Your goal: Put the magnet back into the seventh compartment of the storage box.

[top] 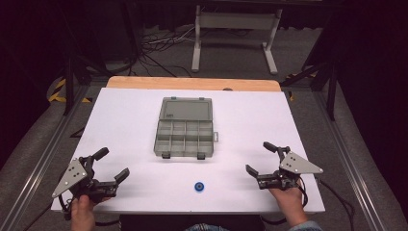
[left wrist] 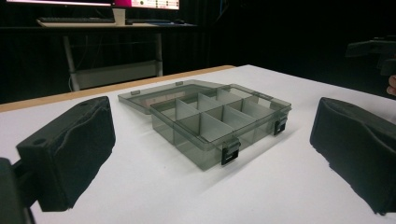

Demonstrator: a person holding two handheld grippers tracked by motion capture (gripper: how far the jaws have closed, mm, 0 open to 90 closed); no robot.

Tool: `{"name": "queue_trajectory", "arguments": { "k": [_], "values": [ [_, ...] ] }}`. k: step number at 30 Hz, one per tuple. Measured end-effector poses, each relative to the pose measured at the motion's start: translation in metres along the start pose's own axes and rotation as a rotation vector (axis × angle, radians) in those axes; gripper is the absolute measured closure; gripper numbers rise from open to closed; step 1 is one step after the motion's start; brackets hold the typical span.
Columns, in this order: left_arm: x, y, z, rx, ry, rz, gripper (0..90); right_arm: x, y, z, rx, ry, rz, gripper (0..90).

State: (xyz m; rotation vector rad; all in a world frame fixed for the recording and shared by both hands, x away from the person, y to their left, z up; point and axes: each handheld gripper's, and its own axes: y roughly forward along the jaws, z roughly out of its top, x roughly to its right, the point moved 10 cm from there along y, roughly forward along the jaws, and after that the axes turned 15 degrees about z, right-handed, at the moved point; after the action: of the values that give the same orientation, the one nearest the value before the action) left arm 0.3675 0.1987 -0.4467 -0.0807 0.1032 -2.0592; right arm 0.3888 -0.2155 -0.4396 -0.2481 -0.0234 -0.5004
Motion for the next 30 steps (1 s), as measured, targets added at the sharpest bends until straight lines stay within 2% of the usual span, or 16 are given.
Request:
{"name": "queue_trajectory", "arguments": {
  "k": [7,16,24,30],
  "values": [
    [0.001,0.001,0.0,-0.002,0.002,-0.001,0.8,-0.002,0.004,0.001,-0.014,-0.008,0.008,3.3],
    [0.001,0.002,-0.001,-0.001,0.001,0.001,0.8,-0.013,0.025,0.016,-0.006,-0.016,0.062,3.3],
    [0.0,0.001,-0.001,-0.005,0.001,0.0,0.8,-0.016,0.04,0.028,0.02,-0.015,0.096,3.8],
    [0.001,0.001,0.0,-0.001,0.006,0.001,0.8,-0.021,0.053,0.033,0.007,-0.015,0.132,3.8]
  ]
}}
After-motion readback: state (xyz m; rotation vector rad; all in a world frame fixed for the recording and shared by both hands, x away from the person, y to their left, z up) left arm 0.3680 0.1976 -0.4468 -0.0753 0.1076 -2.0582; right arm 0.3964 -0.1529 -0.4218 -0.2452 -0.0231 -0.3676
